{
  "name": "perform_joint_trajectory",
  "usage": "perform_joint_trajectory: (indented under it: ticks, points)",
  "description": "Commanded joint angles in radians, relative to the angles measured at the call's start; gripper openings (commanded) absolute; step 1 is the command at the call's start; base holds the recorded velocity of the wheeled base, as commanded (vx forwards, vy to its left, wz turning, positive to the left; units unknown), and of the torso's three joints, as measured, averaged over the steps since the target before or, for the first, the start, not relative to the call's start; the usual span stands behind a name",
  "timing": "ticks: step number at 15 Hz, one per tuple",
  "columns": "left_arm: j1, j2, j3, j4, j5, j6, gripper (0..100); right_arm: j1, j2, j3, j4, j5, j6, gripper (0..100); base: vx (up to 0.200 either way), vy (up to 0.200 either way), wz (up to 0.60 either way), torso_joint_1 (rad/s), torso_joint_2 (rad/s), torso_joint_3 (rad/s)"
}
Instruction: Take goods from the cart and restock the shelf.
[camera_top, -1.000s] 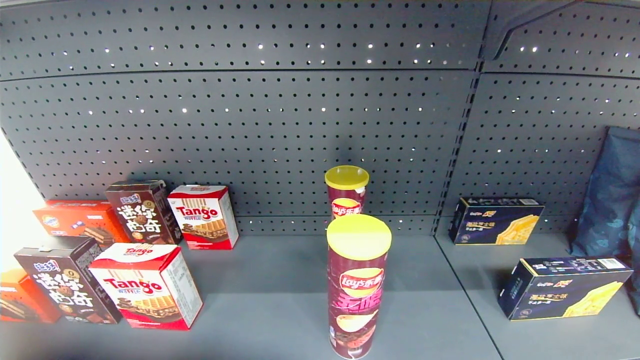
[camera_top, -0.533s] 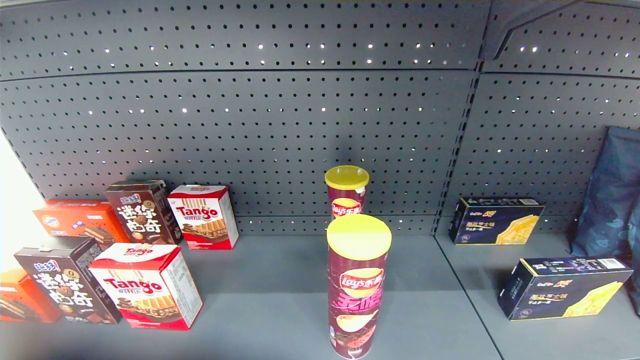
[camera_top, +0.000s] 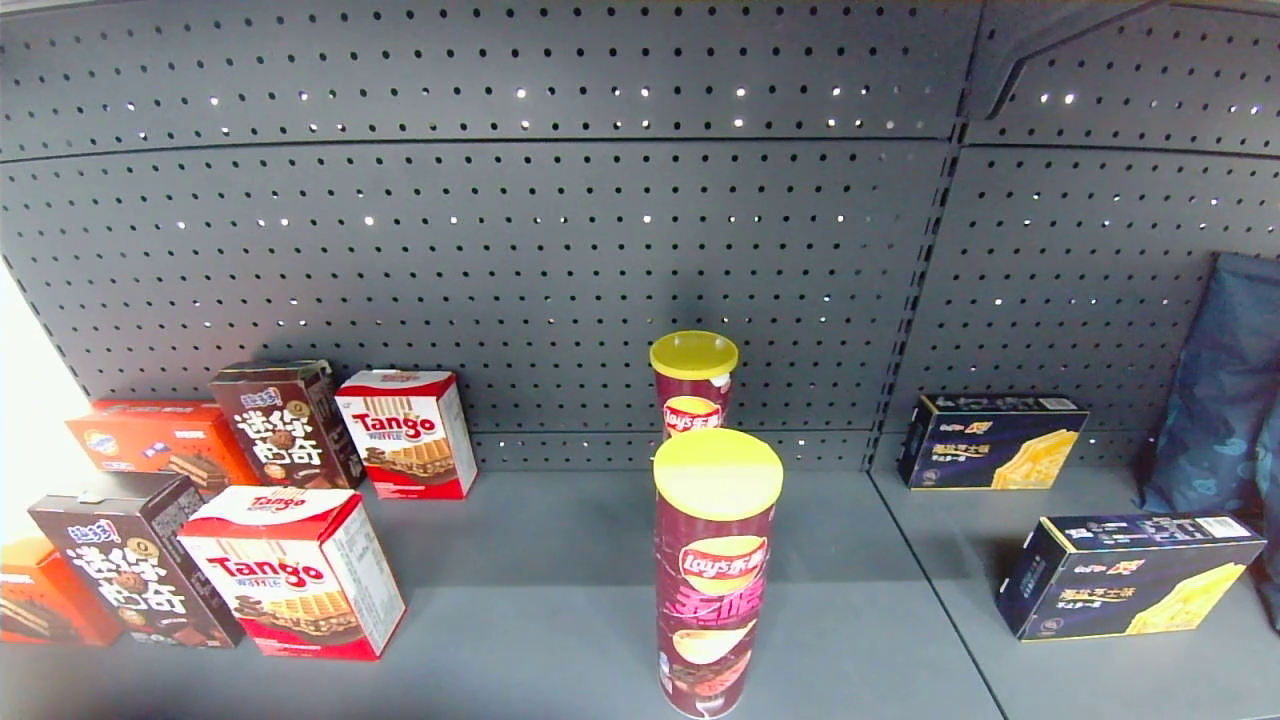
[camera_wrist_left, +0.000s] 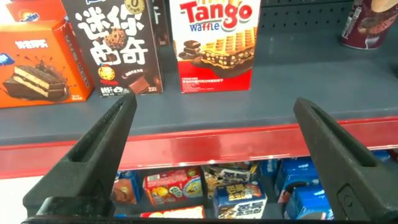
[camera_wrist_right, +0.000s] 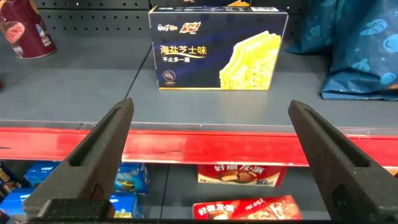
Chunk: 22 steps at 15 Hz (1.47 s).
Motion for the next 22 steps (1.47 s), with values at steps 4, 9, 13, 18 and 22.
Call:
perform_joint_trajectory:
  ticks: [4,9,13,18,22]
  points:
    - [0.000,0.000,0.000,0.000,0.001,-0.001,100,0.001,0.001,0.000,0.000,0.000,-0.001,100,0.000,0.000,0.00,0.000,0.00,0.000]
    - [0.000,0.000,0.000,0.000,-0.002,0.028,100,0.001,0.001,0.000,0.000,0.000,0.001,100,0.000,-0.040,0.00,0.000,0.00,0.000]
    - [0.000,0.000,0.000,0.000,0.003,0.005,100,0.001,0.001,0.000,0.000,0.000,-0.001,100,0.000,-0.050,0.00,0.002,0.00,0.001]
    - [0.000,0.000,0.000,0.000,0.003,-0.007,100,0.001,0.001,0.000,0.000,0.000,0.001,100,0.000,0.000,0.00,0.000,0.00,0.000]
    - [0.000,0.000,0.000,-0.001,0.006,-0.012,100,0.001,0.001,0.000,0.000,0.000,0.001,100,0.000,0.050,0.00,0.001,0.00,0.001]
